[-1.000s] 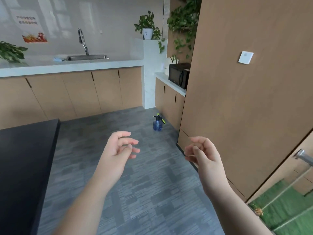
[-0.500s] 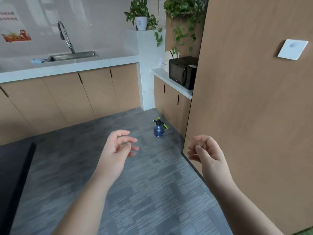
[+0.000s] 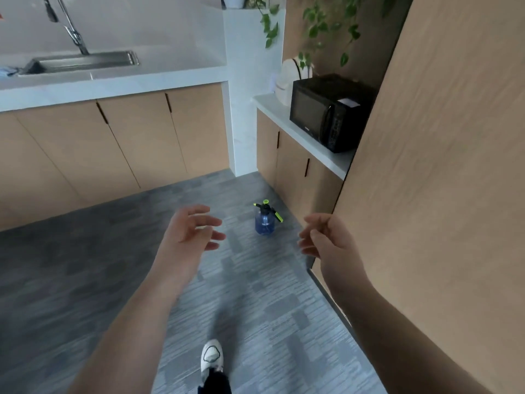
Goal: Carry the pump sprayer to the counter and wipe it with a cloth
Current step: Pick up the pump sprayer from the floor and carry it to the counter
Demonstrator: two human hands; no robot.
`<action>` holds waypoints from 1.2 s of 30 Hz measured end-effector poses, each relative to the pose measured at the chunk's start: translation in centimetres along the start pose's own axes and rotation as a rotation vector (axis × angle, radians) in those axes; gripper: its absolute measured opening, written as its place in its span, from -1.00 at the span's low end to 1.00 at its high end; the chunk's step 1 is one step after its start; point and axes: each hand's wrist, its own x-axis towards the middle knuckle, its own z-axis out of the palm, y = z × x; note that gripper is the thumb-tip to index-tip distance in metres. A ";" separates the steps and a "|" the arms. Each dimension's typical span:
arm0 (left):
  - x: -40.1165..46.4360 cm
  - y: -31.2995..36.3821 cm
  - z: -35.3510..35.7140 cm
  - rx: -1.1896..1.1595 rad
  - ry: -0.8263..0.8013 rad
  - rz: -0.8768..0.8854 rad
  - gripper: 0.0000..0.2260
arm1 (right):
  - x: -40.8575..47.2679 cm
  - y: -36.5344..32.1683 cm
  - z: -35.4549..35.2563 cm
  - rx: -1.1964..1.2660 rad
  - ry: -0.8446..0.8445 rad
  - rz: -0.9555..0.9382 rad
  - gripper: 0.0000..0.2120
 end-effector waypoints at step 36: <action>79.1 -64.9 20.0 0.582 -0.715 -0.031 -0.58 | 72.9 64.1 8.5 -0.607 0.134 0.428 -0.64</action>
